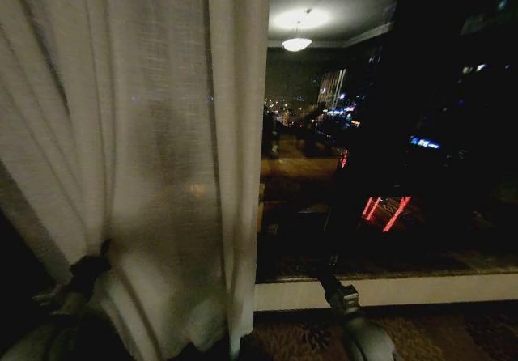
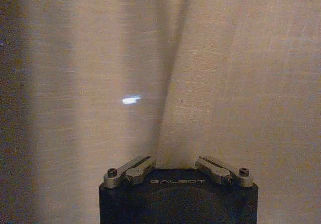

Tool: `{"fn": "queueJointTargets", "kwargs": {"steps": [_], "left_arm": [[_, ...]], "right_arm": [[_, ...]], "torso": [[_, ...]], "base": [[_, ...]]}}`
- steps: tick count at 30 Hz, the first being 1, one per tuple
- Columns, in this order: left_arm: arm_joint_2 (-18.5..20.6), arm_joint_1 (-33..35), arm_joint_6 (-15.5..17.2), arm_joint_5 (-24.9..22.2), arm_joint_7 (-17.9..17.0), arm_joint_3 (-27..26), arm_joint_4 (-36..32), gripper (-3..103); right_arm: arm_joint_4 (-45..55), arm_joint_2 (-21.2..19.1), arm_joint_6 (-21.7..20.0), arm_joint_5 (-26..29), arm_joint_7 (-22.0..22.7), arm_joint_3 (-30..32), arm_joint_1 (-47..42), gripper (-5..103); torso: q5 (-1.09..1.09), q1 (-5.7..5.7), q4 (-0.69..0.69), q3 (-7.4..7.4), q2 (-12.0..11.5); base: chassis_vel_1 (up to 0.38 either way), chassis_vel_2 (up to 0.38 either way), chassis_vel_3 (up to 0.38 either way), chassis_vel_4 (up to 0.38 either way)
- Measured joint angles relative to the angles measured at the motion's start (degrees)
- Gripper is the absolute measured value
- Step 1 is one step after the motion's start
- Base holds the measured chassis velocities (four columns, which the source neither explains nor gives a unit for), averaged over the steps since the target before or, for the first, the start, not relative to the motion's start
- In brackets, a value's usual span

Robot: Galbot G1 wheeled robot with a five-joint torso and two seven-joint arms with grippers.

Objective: Open the curtains by pulling them apart, changing their state from closed to fully open.

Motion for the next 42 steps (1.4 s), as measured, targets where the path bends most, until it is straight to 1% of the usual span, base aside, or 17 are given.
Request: {"fn": "queueJointTargets", "kwargs": {"steps": [2,6,10,13,16,17,19,20,25,27,28,29,31,33,38,41,42], "left_arm": [[0.17,-0.12,0.61,-0.14,-2.04,-0.87,0.27,0],[1.6,-0.93,2.27,-0.15,-10.81,-5.38,3.49,0],[2.57,-1.76,3.19,0.96,-15.16,-6.66,5.68,0],[2.55,-1.74,3.53,2.17,-15.21,-6.34,5.67,0],[1.13,-0.78,4.09,4.2,-7.22,-4.82,2.76,3],[1.13,-0.78,4.09,4.2,-7.22,-4.82,2.76,3],[-0.3,0.35,4.1,5.71,1.39,-3.4,-0.25,14],[-0.95,0.83,4.1,5.86,3.69,-2.59,-1.64,19],[-2.77,2.49,4.55,5.88,9.07,-0.99,-5.37,35],[-3.4,3.93,4.69,5.72,13.35,-0.72,-7.41,46],[-3.51,4.58,4.7,5.69,16.0,-0.76,-8.1,46],[-3.51,4.58,4.7,5.69,16.0,-0.76,-8.1,46],[-3.44,5.73,4.69,5.58,22.55,-0.99,-9.28,57],[-2.97,6.04,4.2,5.36,26.45,-0.67,-9.59,68],[-1.82,5.24,2.87,4.27,29.05,1.34,-9.06,84],[-1.83,4.62,2.72,3.72,26.24,2.59,-8.97,89],[-2.31,4.04,2.72,2.18,22.26,3.93,-9.05,98]], "right_arm": [[-0.11,-0.01,0.0,0.1,-0.07,-0.08,0.14,100],[-0.67,0.05,0.06,0.64,-0.5,-0.48,0.56,100],[-1.41,0.07,0.52,0.9,-0.64,-0.42,0.52,100],[-1.8,0.11,0.92,0.93,-0.65,-0.25,0.46,100],[-2.3,0.22,1.25,0.96,-0.67,0.01,0.39,100],[-2.3,0.22,1.25,0.96,-0.67,0.01,0.39,100],[-2.6,0.24,1.29,1.0,-0.67,0.08,0.6,100],[-2.72,0.26,1.29,1.02,-0.68,0.12,0.75,100],[-3.17,0.41,1.29,1.07,-0.68,0.19,1.17,100],[-3.62,0.58,1.29,1.09,-0.68,0.17,1.37,100],[-3.87,0.69,1.29,1.09,-0.68,0.1,1.46,100],[-3.87,0.69,1.29,1.09,-0.68,0.1,1.46,100],[-4.41,1.04,1.29,1.08,-0.69,-0.32,1.71,100],[-4.83,1.4,1.29,0.96,-0.69,-0.79,1.93,100],[-5.06,1.95,1.28,0.69,-0.71,-1.65,2.01,100],[-4.82,2.08,1.11,0.74,-0.69,-1.76,1.92,100],[-4.3,2.25,0.61,0.97,-0.46,-1.81,1.82,100]], "torso": [[0.01,0.0,0.0,0.0,0.0],[0.02,0.0,0.01,0.0,0.0],[0.0,0.0,0.02,0.0,0.0],[0.0,0.0,0.02,0.0,0.0],[0.0,0.01,0.0,0.0,0.0],[0.0,0.01,0.0,0.0,0.0],[0.02,0.0,0.0,0.0,0.0],[0.02,0.0,0.0,0.0,0.0],[0.02,0.0,0.0,0.0,0.0],[0.02,0.0,0.01,0.0,0.0],[0.02,0.0,0.01,0.0,0.0],[0.02,0.0,0.01,0.0,0.0],[0.02,0.0,0.01,0.0,0.0],[0.03,0.0,0.01,0.0,0.0],[0.02,0.0,0.0,0.0,0.0],[0.02,0.0,0.0,0.0,0.0],[0.02,0.0,0.0,0.0,0.0]], "base": [[0.0,0.0,0.0,0.0],[0.0,0.0,0.0,0.0],[0.0,0.0,0.0,0.0],[0.0,0.0,0.0,0.0],[0.0,0.0,0.0,0.0],[0.0,0.0,0.0,0.0],[0.0,0.0,0.0,0.0],[0.0,0.0,0.0,0.0],[0.0,0.0,0.0,0.0],[0.0,0.0,0.0,0.0],[0.0,0.0,0.0,0.0],[0.0,0.0,0.0,0.0],[0.0,0.0,0.0,0.0],[0.0,0.0,0.0,0.0],[0.0,0.0,0.0,0.0],[0.0,0.0,0.0,0.0],[0.0,0.0,0.0,0.0]]}}
